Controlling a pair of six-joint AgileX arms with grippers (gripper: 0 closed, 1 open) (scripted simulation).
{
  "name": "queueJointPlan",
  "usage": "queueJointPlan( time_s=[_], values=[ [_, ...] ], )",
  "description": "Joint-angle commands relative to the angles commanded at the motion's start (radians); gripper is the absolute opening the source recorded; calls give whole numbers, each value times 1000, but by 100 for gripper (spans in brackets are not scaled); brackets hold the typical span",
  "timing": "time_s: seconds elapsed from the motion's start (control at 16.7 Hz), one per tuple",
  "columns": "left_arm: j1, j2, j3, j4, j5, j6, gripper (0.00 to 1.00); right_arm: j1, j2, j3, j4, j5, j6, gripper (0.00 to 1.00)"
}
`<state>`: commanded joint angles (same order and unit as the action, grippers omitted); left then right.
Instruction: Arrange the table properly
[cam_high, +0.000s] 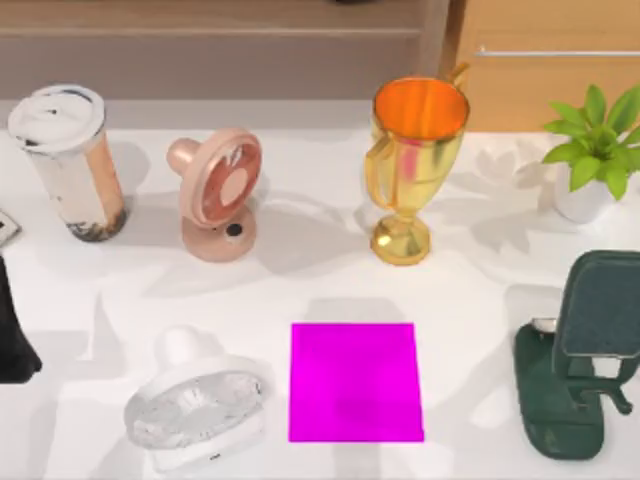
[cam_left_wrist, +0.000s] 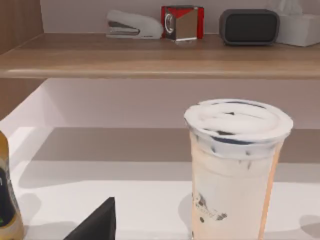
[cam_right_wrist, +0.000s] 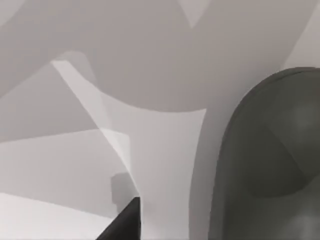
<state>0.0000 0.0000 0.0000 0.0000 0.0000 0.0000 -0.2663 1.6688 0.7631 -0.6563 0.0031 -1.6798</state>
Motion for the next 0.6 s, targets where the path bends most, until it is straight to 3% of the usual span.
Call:
queueJointPlan(
  time_s=[0.24, 0.6],
  values=[
    [0, 0, 0, 0, 0, 0, 100, 0, 0, 0, 0, 0, 0, 2],
    [0, 0, 0, 0, 0, 0, 100, 0, 0, 0, 0, 0, 0, 0]
  ],
)
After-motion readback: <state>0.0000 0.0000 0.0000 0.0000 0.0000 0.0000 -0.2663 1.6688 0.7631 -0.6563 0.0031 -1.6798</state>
